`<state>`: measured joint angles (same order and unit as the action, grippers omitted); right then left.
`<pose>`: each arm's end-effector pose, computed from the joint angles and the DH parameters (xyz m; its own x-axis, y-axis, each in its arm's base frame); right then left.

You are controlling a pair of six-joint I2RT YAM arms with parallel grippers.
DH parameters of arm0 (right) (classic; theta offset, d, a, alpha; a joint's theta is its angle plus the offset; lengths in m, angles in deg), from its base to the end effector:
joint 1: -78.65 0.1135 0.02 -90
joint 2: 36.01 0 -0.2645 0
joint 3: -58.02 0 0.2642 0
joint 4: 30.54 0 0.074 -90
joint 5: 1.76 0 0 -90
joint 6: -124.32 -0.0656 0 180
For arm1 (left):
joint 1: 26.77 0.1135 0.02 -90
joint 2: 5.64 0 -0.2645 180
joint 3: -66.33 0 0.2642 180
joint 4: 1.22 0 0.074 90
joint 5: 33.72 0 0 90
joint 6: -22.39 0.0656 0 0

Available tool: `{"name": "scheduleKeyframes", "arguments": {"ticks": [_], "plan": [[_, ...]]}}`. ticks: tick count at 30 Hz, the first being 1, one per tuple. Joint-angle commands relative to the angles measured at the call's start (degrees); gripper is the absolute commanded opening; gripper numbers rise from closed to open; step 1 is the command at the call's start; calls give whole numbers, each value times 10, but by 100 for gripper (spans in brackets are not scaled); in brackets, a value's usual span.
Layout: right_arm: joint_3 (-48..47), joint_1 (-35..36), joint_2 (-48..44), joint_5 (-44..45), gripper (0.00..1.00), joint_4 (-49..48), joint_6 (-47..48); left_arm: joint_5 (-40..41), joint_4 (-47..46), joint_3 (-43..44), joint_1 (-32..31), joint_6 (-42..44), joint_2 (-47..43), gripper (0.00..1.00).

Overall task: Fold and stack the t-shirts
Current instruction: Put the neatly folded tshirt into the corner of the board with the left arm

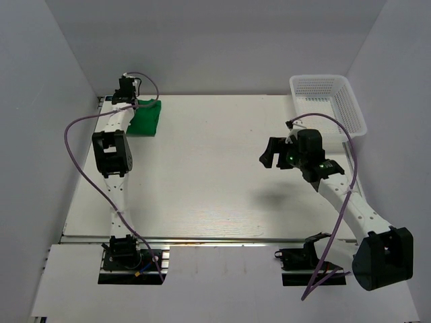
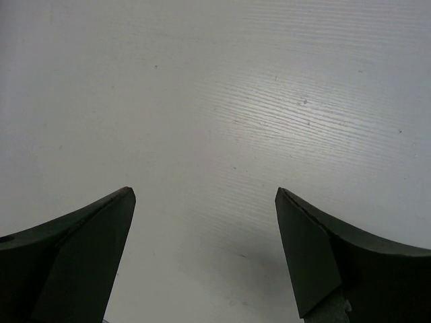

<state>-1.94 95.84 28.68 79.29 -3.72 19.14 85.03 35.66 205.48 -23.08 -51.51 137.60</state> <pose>0.2726 0.0950 0.2582 -0.5920 0.0876 -0.8011 -0.2731 0.9134 0.3017 0.5915 0.0698 0.1667 -0.7448 0.1956 -0.6380 -0.2210 0.8298 0.5124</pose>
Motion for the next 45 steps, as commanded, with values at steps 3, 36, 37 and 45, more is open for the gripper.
{"name": "scheduleKeyframes", "arguments": {"ticks": [3, 36, 37, 45], "plan": [[-11, -6, -24, 21, 90, 5, 13, 17, -8, 39, 8, 16, -17, 10], [97, -33, -17, -59, 90, -79, -67, -382, -243, -711, -205, -280, -650, 100], [103, -32, -22, -62, 90, -80, -71, -375, -251, -731, -224, -281, -663, 100], [165, -30, -127, -22, 90, -59, -64, -249, -257, -886, -360, -312, -760, 100]]}}
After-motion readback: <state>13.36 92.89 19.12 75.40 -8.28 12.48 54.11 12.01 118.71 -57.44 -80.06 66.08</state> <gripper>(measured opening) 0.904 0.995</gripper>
